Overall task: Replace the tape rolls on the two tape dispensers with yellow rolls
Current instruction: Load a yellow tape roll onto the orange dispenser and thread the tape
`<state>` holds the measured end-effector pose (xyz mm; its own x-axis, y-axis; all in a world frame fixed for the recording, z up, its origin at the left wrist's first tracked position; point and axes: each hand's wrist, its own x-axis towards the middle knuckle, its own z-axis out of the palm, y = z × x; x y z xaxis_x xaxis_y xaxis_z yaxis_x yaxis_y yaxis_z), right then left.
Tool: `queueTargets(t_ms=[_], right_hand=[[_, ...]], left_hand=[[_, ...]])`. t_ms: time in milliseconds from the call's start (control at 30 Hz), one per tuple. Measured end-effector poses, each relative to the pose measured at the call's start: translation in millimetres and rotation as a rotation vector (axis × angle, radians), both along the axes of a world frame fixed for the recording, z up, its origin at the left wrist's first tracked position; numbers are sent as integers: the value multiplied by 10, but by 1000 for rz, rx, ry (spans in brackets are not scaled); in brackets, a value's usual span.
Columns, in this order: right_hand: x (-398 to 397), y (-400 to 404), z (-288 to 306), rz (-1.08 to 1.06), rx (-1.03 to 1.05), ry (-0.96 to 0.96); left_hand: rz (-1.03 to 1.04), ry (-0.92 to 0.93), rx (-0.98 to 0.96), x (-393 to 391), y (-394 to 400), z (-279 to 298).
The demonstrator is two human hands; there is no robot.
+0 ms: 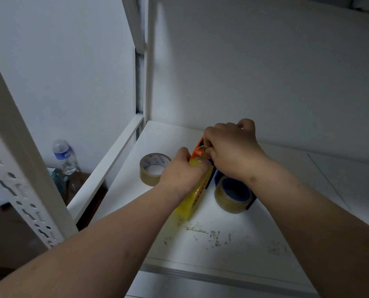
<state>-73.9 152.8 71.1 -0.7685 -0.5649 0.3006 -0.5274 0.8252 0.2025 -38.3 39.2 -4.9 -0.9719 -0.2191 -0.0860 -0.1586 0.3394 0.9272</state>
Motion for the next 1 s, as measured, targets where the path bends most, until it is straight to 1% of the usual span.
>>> queueTargets(t_ms=[67,133,200,300,367,433,600,667,833,1000], right_hand=[[31,-6,4,-18,22,6],[39,9,33,-54,53,-37],[27,40,82,-106,47,-142],[9,88,159,-186,-34,-337],[11,90,193,-213,-73,-394],[30,60,206,-215,-41,-358],[82,-23,126,-138,49,-89],[66,-16,89,-135,57,-32],[80,-10,20,-146,-11,-8],[100,-65,34,-150,3,-38]], left_hand=[[16,13,1,-1,8,-12],[40,24,1,-7,20,-21],[54,22,13,-9,32,-21],[48,22,4,3,43,-28],[41,31,-27,15,47,-39],[34,41,-55,18,46,-48],[28,46,-73,31,34,-55],[16,52,-84,52,41,-59],[-10,86,-52,132,-4,-93],[-14,105,-57,172,-28,-89]])
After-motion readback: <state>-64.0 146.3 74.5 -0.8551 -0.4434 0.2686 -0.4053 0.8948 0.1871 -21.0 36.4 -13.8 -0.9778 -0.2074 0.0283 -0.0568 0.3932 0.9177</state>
